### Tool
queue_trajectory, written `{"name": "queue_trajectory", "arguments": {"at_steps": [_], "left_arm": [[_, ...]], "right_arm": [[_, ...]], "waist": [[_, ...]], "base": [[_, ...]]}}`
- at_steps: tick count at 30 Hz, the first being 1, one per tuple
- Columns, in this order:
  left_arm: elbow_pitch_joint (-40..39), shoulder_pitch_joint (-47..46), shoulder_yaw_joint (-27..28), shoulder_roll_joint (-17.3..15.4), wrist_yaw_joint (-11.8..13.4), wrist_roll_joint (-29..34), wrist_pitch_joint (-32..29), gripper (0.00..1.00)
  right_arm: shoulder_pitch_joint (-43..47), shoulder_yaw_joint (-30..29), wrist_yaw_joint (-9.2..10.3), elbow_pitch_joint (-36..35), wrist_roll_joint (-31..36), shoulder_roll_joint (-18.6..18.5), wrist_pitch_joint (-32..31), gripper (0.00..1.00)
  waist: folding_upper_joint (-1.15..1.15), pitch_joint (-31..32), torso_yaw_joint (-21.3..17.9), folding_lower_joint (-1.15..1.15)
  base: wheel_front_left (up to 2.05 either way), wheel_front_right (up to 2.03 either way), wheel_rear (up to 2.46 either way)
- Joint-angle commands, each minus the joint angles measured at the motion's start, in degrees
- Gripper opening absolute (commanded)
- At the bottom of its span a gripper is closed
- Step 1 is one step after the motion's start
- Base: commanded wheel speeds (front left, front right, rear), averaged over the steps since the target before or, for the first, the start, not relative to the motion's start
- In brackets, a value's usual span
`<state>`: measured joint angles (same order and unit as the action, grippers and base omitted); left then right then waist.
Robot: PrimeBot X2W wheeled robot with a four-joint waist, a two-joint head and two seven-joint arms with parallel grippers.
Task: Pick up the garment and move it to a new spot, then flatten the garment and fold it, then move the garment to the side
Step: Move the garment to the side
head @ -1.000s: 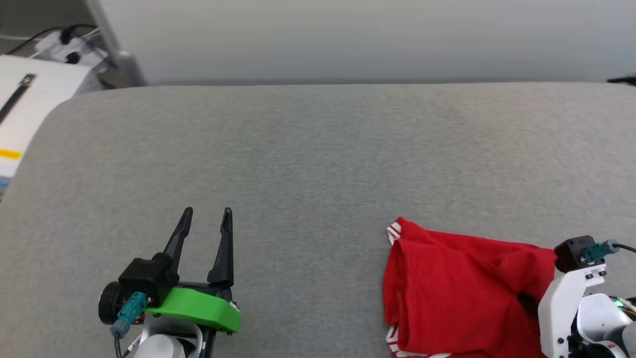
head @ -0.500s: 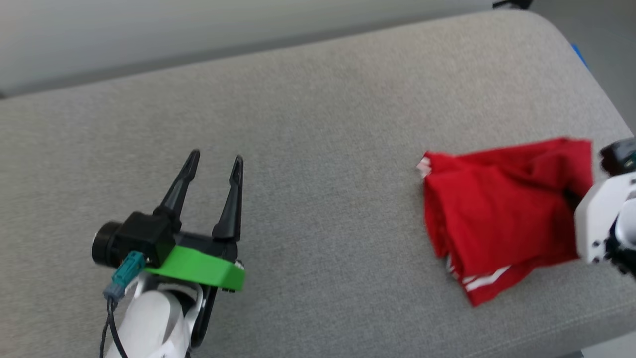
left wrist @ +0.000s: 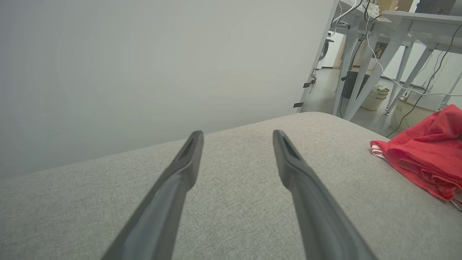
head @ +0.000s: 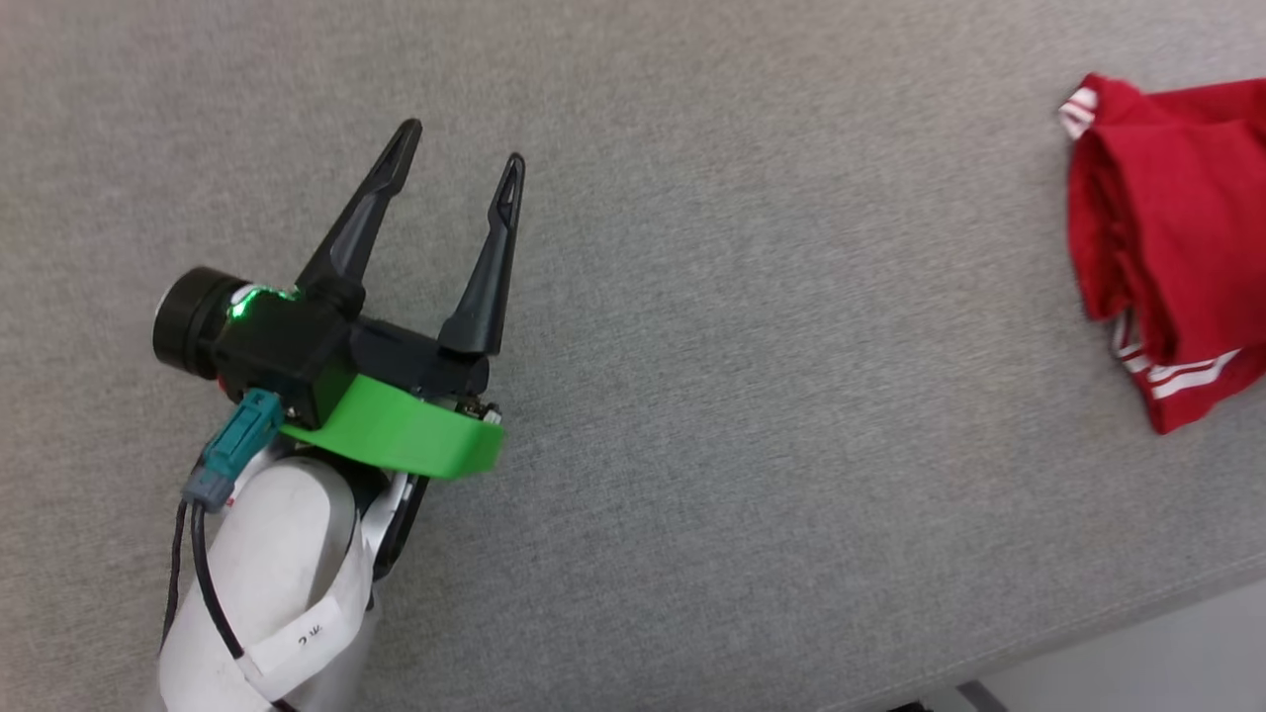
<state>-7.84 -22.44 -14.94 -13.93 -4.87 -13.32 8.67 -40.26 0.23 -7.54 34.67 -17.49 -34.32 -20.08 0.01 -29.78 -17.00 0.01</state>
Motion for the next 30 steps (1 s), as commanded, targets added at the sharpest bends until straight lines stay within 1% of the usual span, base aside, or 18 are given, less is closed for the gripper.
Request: {"name": "queue_trajectory", "arguments": {"at_steps": [1, 2, 3, 4, 5, 6, 7, 8, 14, 18, 21, 24, 26, 30], "left_arm": [[-0.1, -1.6, -0.3, -0.4, -0.5, 0.3, -0.1, 1.00], [-0.1, -2.0, -0.4, -0.4, -0.5, 0.4, 0.0, 1.00], [0.4, -2.6, -0.5, -0.4, -0.4, 0.3, -0.3, 1.00], [0.4, -2.7, -0.6, -0.4, -0.4, 0.3, -0.2, 1.00], [0.4, -2.7, -0.7, -0.5, -0.4, 0.3, -0.1, 1.00], [0.5, -2.8, -0.6, -0.6, -0.5, 0.2, -0.1, 1.00], [0.6, -2.8, -0.6, -0.8, -0.4, 0.2, 0.0, 1.00], [0.6, -2.9, -0.5, -0.9, -0.4, 0.2, 0.0, 1.00], [1.4, -2.2, -0.1, -1.2, 0.2, -0.1, 0.5, 1.00], [2.6, -1.2, -0.3, -0.8, 0.7, -0.4, 1.2, 1.00], [3.7, 0.1, -0.2, -0.5, 1.1, -1.0, 2.0, 1.00], [4.9, 2.1, 0.0, 0.0, 1.7, -1.7, 2.9, 1.00], [5.8, 3.9, 0.5, 0.4, 2.6, -2.2, 3.2, 1.00], [6.6, 7.5, 1.5, 0.9, 4.1, -3.2, 3.8, 1.00]], "right_arm": [[-1.9, -1.0, 0.05, 1.9, 1.4, -0.2, 1.5, 0.00], [-2.7, -1.7, 0.05, 3.2, 2.0, -0.2, 2.5, 0.00], [-4.5, -4.4, 0.05, 6.9, 5.4, 0.1, 5.7, 0.00], [-4.9, -5.2, 0.05, 7.9, 6.6, 0.3, 6.4, 0.00], [-5.4, -6.2, 0.05, 9.0, 8.0, 0.5, 7.5, 0.09], [-5.8, -7.4, 0.05, 10.0, 8.8, 0.8, 8.2, 0.22], [-6.2, -8.4, 0.05, 10.9, 9.5, 1.2, 8.7, 0.44], [-6.7, -9.5, 0.05, 11.9, 10.8, 1.7, 9.3, 1.00], [-8.3, -15.1, 0.05, 13.6, 17.8, 4.0, 13.9, 1.00], [-7.7, -20.1, 0.05, 12.2, 24.1, 4.8, 17.9, 1.00], [-6.2, -23.2, 0.05, 10.5, 26.6, 6.3, 19.5, 1.00], [-3.3, -25.0, 0.05, 7.9, 27.4, 8.5, 21.4, 1.00], [-1.1, -25.0, 0.05, 6.6, 25.9, 10.6, 21.7, 1.00], [4.5, -23.7, 0.05, 2.4, 23.2, 13.3, 22.6, 1.00]], "waist": [[-0.01, -7.3, 2.5, -0.01], [-0.01, -7.7, 2.7, -0.01], [-0.01, -8.6, 3.1, -0.01], [-0.01, -8.7, 3.2, -0.01], [-0.01, -8.8, 3.4, -0.01], [-0.01, -8.8, 3.4, -0.01], [-0.01, -8.8, 3.5, -0.01], [-0.01, -8.7, 3.4, -0.01], [-0.01, -6.7, 3.1, -0.01], [-0.01, -3.8, 3.3, -0.01], [-0.01, -1.0, 4.0, -0.01], [-0.01, 2.5, 4.9, -0.01], [-0.01, 4.9, 5.3, -0.01], [-0.01, 9.4, 6.4, -0.01]], "base": [[0.00, 0.00, 0.00], [0.00, 0.00, 0.00], [0.00, 0.00, 0.00], [0.00, 0.00, 0.00], [0.00, 0.00, 0.00], [0.00, 0.00, 0.00], [0.00, 0.00, 0.00], [0.00, 0.00, 0.00], [0.00, 0.00, 0.00], [0.00, 0.00, 0.00], [0.00, 0.00, 0.00], [0.00, 0.00, 0.00], [0.00, 0.00, 0.00], [0.00, 0.00, 0.00]]}}
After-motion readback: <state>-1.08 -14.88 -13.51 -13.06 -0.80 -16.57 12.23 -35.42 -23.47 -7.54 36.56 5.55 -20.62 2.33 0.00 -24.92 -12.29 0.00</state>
